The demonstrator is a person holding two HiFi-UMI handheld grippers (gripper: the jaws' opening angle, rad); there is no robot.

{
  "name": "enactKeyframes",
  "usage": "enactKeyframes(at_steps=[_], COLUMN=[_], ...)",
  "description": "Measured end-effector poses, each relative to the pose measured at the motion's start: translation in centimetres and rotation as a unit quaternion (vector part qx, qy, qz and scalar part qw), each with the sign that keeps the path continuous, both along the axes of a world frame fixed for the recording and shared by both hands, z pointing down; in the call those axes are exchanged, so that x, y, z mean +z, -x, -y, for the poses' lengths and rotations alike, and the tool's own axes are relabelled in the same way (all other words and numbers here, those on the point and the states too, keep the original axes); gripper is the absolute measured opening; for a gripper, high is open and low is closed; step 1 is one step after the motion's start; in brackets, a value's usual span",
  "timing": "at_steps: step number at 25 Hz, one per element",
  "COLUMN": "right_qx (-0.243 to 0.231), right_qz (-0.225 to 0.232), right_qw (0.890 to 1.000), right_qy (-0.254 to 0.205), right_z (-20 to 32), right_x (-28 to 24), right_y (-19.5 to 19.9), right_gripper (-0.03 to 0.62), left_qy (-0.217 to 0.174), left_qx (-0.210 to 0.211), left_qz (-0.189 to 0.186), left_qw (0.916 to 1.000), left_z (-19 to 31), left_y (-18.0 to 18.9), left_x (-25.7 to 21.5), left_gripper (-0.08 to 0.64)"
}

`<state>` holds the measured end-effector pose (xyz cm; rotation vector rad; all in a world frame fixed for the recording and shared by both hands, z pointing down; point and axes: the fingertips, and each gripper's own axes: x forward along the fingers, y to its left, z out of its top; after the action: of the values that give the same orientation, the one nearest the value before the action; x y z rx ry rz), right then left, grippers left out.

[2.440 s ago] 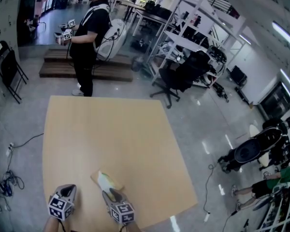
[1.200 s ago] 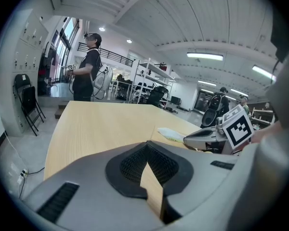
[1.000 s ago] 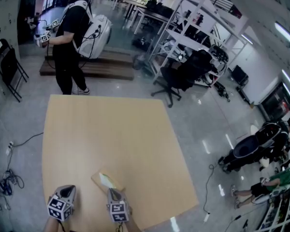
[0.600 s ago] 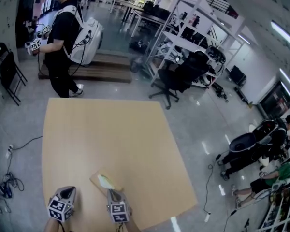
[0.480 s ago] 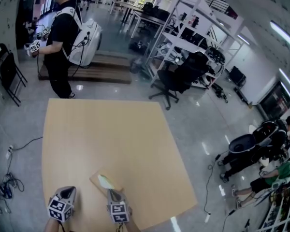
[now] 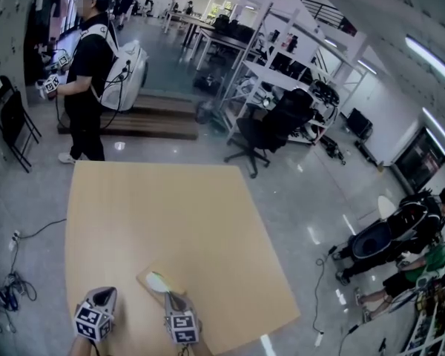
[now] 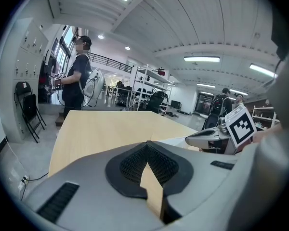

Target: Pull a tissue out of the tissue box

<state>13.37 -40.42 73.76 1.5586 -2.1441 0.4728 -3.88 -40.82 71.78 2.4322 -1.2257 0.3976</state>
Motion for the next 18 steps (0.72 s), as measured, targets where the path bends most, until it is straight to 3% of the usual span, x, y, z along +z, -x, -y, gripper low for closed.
enactKeyframes(at_steps=[18], right_qx=[0.012], right_qz=[0.001], right_qw=[0.998], right_qy=[-0.063], right_z=[0.6], right_x=[-4.8], right_y=[-1.2], right_gripper=[0.006], left_qy=[-0.046], left_qx=[0.0], left_qz=[-0.008], left_qw=[0.9989], left_z=[0.1], left_y=[-0.7], left_x=[-3.5], left_gripper=[0.008])
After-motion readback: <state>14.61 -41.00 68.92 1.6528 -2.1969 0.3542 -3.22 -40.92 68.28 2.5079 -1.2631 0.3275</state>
